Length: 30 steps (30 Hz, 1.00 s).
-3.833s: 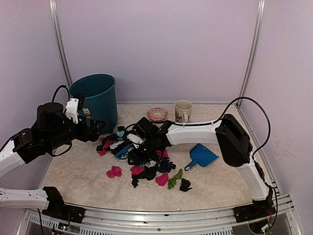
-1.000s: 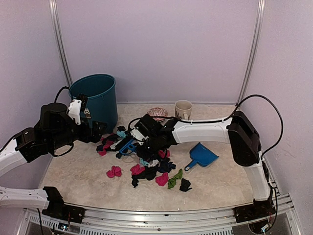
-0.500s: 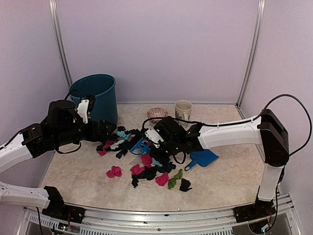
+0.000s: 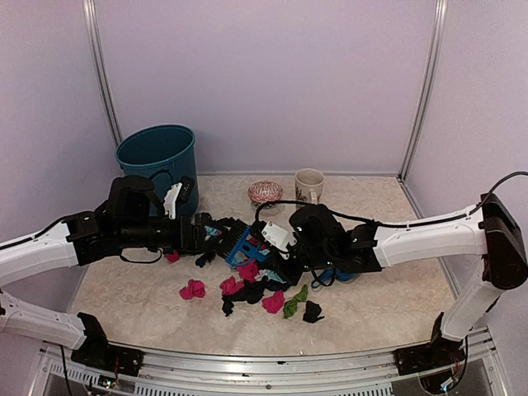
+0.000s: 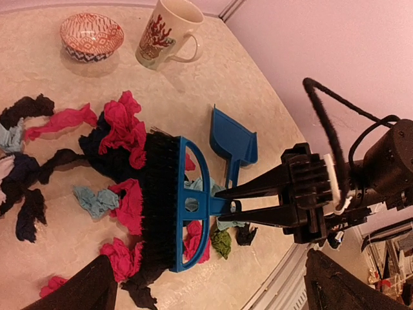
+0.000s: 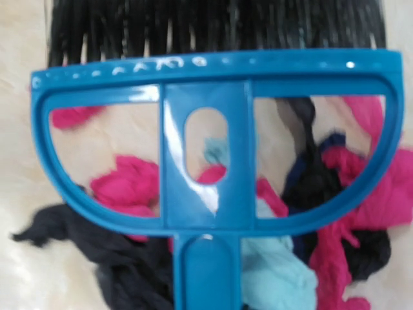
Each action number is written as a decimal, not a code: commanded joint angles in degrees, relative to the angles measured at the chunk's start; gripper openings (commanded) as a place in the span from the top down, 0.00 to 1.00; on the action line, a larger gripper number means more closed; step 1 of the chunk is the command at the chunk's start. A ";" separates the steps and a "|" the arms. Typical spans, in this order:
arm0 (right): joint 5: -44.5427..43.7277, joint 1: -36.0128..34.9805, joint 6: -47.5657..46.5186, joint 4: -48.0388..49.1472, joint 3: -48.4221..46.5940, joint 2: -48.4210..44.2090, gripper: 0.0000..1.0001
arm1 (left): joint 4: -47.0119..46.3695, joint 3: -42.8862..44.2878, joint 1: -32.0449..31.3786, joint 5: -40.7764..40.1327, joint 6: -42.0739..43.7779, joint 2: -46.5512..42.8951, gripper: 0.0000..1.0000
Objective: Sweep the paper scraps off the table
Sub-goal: Pick up the broom from the center of the board, then pass from the right arm to the left
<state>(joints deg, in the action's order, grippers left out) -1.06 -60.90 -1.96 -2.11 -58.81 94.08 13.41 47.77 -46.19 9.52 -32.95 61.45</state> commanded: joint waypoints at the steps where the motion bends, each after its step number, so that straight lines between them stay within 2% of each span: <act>1: -0.11 -3.07 -3.10 5.06 2.00 -5.86 0.96 | -7.44 -1.66 -0.23 10.09 -3.95 2.85 0.01; 9: -1.06 -5.39 -4.18 5.73 3.77 -11.55 0.96 | -13.26 -0.22 -0.63 20.01 -6.67 7.92 0.03; 13: -1.91 -6.00 -4.75 5.14 3.71 -12.39 0.96 | -13.58 0.41 -0.65 22.97 -7.29 9.04 0.09; 18: -2.47 -6.55 -5.50 3.58 3.14 -11.94 0.96 | -11.13 2.25 -0.48 22.66 -6.43 8.83 0.17; 23: -3.51 -6.90 -5.78 3.13 3.17 -12.03 0.96 | -10.29 2.77 -0.48 22.16 -6.44 8.69 0.32; 30: -3.69 -7.12 -5.30 3.30 3.80 -12.15 0.96 | -8.64 3.03 -0.47 20.52 -5.84 8.38 0.56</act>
<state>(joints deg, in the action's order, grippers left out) -3.88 -67.29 -7.22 1.13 -55.66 82.74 3.18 49.12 -46.54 30.79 -39.66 70.52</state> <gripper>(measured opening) 0.137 0.478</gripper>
